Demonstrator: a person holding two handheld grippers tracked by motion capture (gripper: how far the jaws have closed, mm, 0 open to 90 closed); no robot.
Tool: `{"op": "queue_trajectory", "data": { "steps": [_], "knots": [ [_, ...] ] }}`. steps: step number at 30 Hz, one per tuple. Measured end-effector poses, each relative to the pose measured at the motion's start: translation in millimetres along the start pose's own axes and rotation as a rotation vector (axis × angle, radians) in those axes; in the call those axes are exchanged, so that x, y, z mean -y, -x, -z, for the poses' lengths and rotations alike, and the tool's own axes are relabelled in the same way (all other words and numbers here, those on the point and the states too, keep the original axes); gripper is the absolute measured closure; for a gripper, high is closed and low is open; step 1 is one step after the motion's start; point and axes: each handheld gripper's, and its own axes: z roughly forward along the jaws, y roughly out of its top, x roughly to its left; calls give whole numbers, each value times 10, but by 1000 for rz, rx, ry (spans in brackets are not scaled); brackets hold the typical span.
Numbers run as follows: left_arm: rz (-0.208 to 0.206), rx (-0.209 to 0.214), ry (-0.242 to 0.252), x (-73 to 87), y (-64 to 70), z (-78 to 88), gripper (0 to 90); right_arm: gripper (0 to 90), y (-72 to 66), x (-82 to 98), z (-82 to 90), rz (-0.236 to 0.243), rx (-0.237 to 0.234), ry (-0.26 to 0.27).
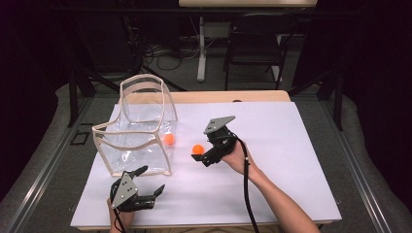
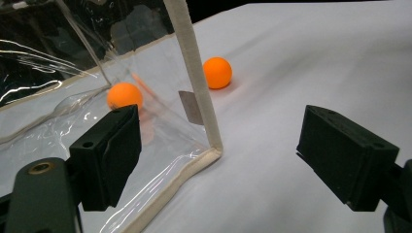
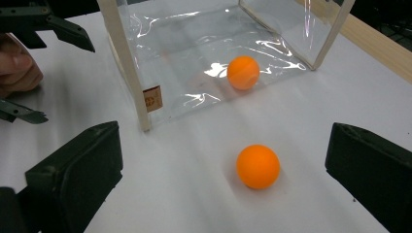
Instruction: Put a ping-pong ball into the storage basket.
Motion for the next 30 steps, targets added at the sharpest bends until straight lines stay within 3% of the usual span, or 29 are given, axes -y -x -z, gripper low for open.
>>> {"op": "queue_trajectory", "data": {
  "steps": [15,24,30],
  "knots": [
    [-5,4,3,-2,0,13,158,0,57,173,50,-37,15,-6],
    [-3,4,10,-5,3,16,158,0,117,240,-2,-38,64,-36],
    [-1,6,9,-2,2,17,158,0,133,264,-56,-34,72,-51]
  ]
}}
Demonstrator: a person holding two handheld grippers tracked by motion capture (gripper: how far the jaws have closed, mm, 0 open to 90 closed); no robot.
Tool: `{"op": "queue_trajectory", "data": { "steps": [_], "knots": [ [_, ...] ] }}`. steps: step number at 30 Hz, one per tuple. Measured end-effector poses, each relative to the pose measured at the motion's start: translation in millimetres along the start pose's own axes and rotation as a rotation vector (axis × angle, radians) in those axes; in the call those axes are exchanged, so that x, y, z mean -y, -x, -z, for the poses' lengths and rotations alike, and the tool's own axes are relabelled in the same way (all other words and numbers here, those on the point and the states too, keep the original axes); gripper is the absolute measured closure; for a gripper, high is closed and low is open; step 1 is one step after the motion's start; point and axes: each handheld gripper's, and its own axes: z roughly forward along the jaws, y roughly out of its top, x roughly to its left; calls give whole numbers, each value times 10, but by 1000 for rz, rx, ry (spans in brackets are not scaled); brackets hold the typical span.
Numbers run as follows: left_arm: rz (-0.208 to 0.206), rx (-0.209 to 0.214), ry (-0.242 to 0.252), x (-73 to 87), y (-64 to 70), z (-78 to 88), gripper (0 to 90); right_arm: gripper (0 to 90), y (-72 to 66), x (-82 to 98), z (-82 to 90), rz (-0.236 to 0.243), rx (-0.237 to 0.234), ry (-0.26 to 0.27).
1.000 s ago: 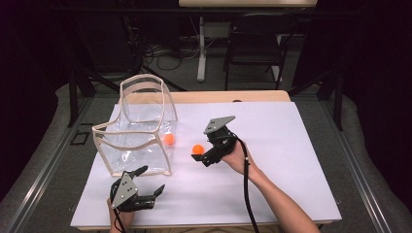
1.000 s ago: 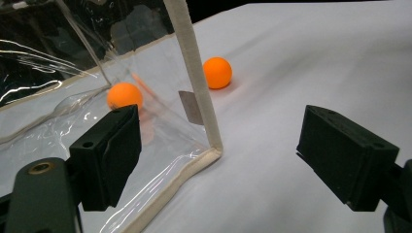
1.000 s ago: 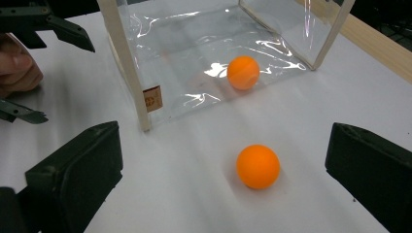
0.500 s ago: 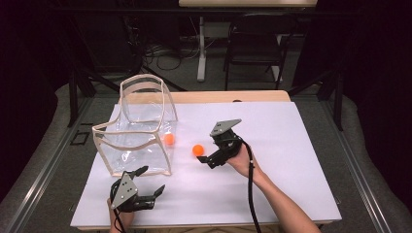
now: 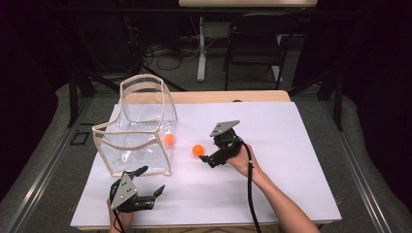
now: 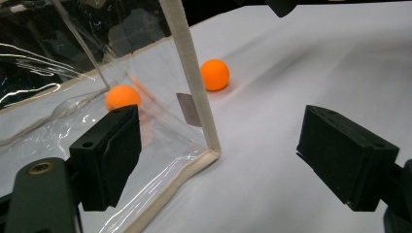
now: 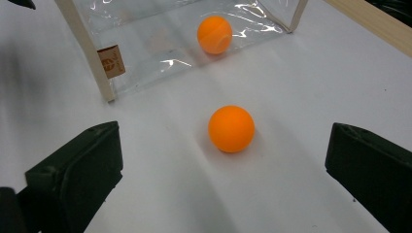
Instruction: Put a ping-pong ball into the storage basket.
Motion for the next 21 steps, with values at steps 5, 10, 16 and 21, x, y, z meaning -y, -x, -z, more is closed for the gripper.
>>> {"op": "queue_trajectory", "data": {
  "steps": [5,10,16,21],
  "knots": [
    [-4,-1,-4,1,-5,2,158,0,1,2,-21,0,5,-6],
    [-3,-2,1,-2,2,3,158,0,14,17,-49,-1,9,-16],
    [-2,1,-2,-1,3,-4,158,0,31,26,-86,2,18,-24],
    [-3,-3,-1,0,0,4,158,0,54,35,-172,-5,20,-36]
  ]
}}
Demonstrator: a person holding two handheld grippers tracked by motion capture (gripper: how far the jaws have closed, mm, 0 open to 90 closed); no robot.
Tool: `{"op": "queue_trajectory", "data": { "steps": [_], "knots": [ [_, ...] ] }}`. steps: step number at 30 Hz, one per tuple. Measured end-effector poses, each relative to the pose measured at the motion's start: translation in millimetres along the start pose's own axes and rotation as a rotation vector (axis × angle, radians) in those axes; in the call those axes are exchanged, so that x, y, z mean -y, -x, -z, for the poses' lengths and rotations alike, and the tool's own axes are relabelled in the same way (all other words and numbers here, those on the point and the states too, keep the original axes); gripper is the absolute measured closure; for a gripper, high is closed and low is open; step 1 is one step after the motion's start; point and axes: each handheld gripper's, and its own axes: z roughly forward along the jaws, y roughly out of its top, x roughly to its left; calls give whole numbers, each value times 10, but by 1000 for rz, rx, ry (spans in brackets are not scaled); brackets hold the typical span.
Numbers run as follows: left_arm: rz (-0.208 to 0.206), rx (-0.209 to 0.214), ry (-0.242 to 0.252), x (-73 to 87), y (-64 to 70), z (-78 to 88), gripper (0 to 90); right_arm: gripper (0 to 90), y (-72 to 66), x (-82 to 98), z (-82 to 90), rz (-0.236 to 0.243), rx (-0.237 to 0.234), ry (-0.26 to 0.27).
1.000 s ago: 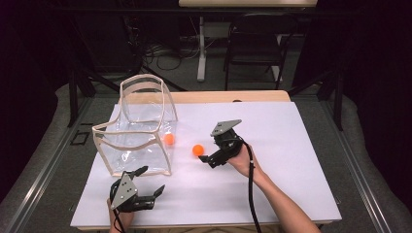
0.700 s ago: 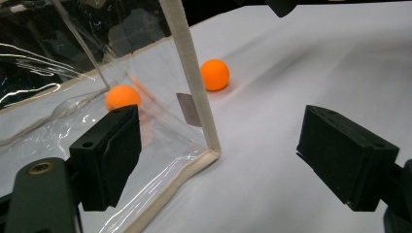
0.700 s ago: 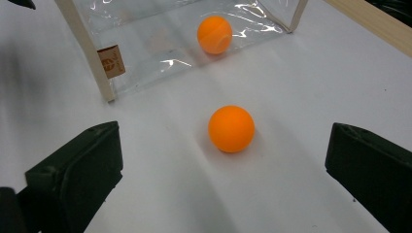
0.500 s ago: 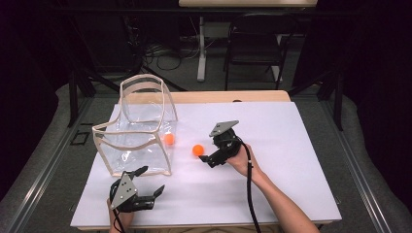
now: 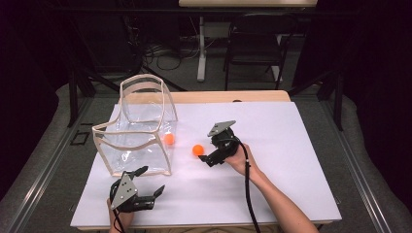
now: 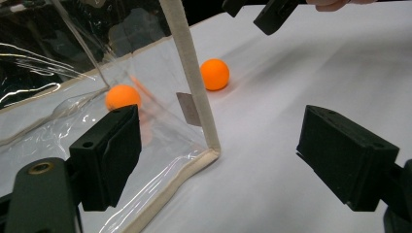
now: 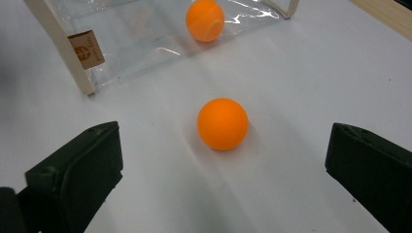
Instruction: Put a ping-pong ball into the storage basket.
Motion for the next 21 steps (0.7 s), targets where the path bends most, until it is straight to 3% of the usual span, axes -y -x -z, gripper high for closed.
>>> {"op": "queue_trajectory", "data": {
  "steps": [8,21],
  "knots": [
    [0,-2,-5,5,-9,0,158,0,-4,-5,-102,-2,7,-18],
    [-1,5,-4,4,3,-2,158,0,-12,-27,-196,-1,12,-3]
  ]
}}
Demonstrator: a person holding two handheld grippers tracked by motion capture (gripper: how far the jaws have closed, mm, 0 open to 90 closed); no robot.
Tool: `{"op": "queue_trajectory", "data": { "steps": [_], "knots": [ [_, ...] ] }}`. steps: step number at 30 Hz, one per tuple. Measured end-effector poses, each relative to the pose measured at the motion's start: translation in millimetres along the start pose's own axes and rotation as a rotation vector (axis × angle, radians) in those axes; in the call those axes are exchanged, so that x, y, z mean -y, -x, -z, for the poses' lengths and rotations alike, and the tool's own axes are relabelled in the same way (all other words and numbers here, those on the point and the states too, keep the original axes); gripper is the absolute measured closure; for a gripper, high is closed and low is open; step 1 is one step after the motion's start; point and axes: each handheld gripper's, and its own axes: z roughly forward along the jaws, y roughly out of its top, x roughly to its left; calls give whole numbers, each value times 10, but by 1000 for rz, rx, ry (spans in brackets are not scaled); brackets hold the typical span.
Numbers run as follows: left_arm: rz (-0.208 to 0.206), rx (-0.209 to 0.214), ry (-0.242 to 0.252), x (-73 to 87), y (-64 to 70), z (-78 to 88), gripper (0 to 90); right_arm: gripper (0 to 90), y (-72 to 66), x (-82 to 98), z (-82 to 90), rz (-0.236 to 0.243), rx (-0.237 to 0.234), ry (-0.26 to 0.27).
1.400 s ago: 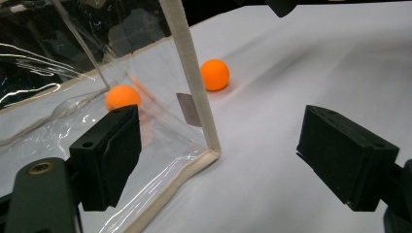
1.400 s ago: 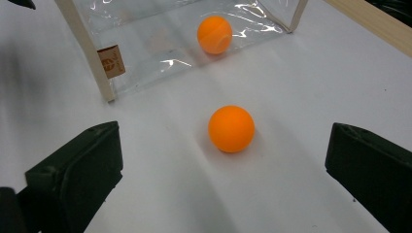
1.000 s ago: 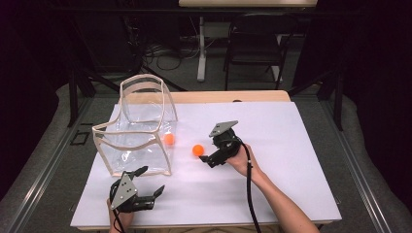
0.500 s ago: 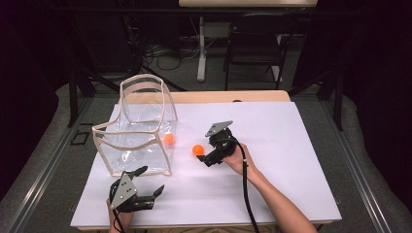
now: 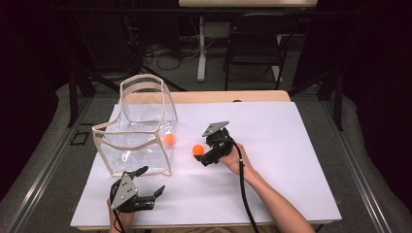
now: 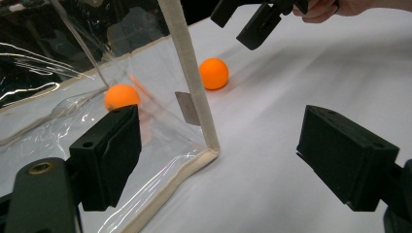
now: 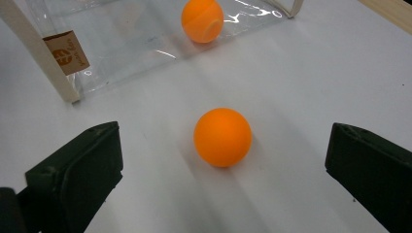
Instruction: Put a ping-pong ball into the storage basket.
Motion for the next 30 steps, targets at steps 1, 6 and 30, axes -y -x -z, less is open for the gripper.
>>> {"op": "queue_trajectory", "data": {
  "steps": [1,6,30],
  "knots": [
    [0,-3,0,1,-3,3,158,0,6,0,-6,0,-2,1],
    [3,1,-2,3,-4,-3,158,0,33,-15,-60,-17,-3,2],
    [5,12,0,2,4,-28,158,0,8,65,-314,-6,7,19]
  ]
}}
